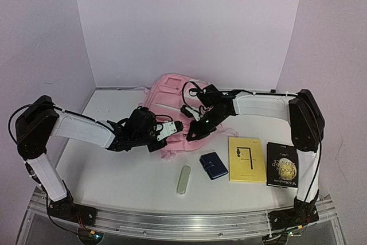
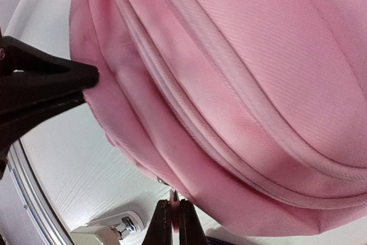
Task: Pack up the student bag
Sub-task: Zip the student bag at the center of the board.
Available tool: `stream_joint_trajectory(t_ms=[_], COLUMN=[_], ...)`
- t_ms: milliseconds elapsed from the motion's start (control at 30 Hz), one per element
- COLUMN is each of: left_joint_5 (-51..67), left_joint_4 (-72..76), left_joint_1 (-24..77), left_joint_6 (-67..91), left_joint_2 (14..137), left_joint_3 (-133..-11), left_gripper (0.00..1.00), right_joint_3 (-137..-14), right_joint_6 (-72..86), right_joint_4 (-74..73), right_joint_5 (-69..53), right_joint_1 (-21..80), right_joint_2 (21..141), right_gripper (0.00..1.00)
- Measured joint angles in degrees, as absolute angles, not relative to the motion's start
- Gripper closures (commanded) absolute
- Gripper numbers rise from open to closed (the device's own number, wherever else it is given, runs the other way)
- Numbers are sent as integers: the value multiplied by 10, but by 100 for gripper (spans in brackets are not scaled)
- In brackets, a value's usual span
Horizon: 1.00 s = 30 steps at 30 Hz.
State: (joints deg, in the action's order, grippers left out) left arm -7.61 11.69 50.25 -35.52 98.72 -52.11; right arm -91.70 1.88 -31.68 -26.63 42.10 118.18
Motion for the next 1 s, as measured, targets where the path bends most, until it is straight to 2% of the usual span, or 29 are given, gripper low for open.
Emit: stream_joint_trajectory(t_ms=[733, 1000], left_joint_5=[-96, -93], left_joint_4=[95, 89], left_joint_1=[457, 456], left_joint_6=[-324, -312], left_joint_2=[884, 863], left_joint_3=[-450, -432], left_gripper=[100, 100], right_joint_3=[-899, -936], right_joint_6=[-40, -58], right_joint_4=[-345, -348], right_joint_5=[-204, -181], right_joint_1=[301, 267], right_joint_2=[1175, 1220], right_gripper=[100, 100])
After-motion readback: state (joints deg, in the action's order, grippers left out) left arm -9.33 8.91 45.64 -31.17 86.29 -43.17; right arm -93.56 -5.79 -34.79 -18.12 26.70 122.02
